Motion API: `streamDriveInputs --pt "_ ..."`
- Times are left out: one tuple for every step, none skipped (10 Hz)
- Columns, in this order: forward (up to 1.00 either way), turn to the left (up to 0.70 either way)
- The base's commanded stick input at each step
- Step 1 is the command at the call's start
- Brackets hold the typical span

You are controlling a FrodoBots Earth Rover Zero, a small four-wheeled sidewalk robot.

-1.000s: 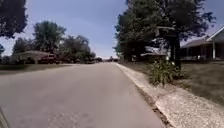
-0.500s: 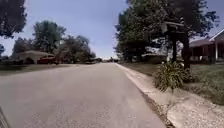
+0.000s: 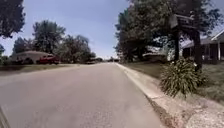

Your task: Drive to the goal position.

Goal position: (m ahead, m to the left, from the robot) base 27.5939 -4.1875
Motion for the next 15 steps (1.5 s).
streamDriveInputs --pt "0.7 0.0" --pt "0.7 0.0" --pt "0.7 0.0" --pt "0.7 0.0" --pt "0.7 0.0" --pt "0.7 0.0" --pt "0.7 0.0" --pt "0.7 0.0" --pt "0.7 0.0" --pt "0.7 0.0" --pt "0.7 0.0" --pt "0.7 0.0" --pt "0.7 0.0" --pt "0.7 0.0" --pt "0.7 0.0"
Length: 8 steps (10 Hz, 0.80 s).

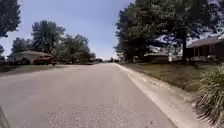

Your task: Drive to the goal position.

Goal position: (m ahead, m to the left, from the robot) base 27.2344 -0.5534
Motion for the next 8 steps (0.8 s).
streamDriveInputs --pt "0.7 0.0" --pt "0.7 0.0" --pt "0.7 0.0" --pt "0.7 0.0" --pt "0.7 0.0" --pt "0.7 0.0" --pt "0.7 0.0" --pt "0.7 0.0"
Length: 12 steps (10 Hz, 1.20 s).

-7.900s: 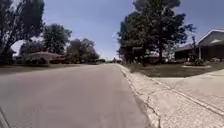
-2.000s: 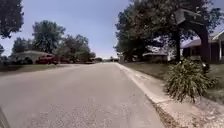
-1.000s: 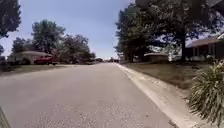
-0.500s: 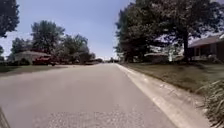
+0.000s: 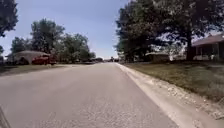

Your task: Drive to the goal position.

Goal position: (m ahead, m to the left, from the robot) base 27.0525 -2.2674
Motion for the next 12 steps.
streamDriveInputs --pt "0.7 0.0" --pt "0.7 0.0" --pt "0.7 0.0" --pt "0.7 0.0" --pt "0.7 0.0" --pt "0.7 0.0" --pt "0.7 0.0" --pt "0.7 0.0" --pt "0.7 0.0" --pt "0.7 0.0" --pt "0.7 0.0" --pt "0.7 0.0"
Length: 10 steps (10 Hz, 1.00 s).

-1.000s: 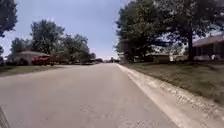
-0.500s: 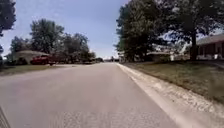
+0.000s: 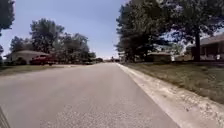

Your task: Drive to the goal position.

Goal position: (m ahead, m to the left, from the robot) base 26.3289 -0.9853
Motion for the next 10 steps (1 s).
streamDriveInputs --pt "0.7 0.0" --pt "0.7 0.0" --pt "0.7 0.0" --pt "0.7 0.0" --pt "0.7 0.0" --pt "0.7 0.0" --pt "0.7 0.0" --pt "0.7 0.0" --pt "0.7 0.0" --pt "0.7 0.0"
